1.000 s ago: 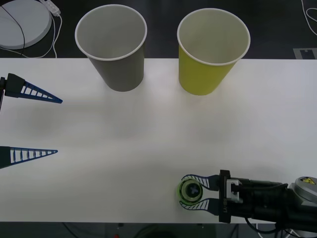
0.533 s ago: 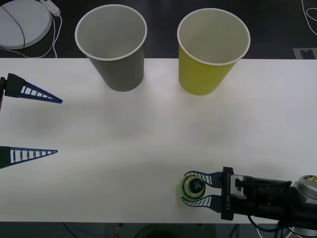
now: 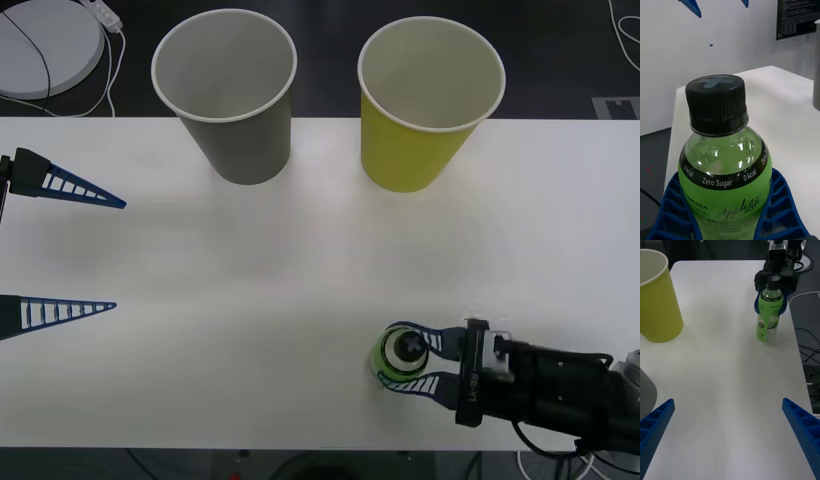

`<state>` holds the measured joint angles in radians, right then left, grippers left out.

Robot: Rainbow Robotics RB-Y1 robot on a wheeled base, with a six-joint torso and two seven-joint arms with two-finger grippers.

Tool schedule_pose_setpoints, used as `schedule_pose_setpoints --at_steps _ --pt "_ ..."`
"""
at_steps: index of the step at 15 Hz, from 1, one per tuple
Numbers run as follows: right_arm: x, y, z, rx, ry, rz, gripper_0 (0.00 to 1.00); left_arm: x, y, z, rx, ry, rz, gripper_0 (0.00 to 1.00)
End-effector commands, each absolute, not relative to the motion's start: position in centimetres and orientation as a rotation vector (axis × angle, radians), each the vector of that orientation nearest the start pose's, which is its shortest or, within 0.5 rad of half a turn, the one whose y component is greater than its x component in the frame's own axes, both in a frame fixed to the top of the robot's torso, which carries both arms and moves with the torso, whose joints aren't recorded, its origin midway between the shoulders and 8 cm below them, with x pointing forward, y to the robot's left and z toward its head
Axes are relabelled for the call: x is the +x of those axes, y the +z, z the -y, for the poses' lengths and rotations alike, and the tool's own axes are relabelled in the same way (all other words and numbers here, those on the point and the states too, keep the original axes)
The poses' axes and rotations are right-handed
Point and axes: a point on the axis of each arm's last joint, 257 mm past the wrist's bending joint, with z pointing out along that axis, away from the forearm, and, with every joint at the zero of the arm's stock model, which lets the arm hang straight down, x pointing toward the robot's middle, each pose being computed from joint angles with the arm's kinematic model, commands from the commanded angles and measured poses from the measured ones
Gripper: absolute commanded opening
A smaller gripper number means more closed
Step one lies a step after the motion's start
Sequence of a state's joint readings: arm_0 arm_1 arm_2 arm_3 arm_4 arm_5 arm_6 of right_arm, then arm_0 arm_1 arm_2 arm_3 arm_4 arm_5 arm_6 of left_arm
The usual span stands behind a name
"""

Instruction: Put the can into the green bin and the plastic bottle into the gray bin

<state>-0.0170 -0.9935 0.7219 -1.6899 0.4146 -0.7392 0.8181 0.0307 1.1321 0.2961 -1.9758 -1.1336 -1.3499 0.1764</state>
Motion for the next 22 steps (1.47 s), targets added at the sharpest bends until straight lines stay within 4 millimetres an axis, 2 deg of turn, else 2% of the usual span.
schedule_pose_setpoints --at_steps 1,10,15,22 --pt "30.8 -25.6 11.2 -1.176 0.687 -1.321 0.00 33.7 -8.6 -24.3 1.670 -0.402 -1.433 1.00" --pt "30.7 -23.9 13.0 -1.054 0.652 -1.347 0.00 33.7 -8.6 -24.3 1.670 -0.402 -1.433 1.00" --pt "30.9 -22.3 14.3 -1.009 0.544 -1.395 0.00 33.7 -8.6 -24.3 1.670 -0.402 -1.433 1.00" --pt "29.8 -19.4 13.6 -0.904 0.496 -1.484 0.00 33.7 -8.6 -24.3 1.670 -0.402 -1.433 1.00"
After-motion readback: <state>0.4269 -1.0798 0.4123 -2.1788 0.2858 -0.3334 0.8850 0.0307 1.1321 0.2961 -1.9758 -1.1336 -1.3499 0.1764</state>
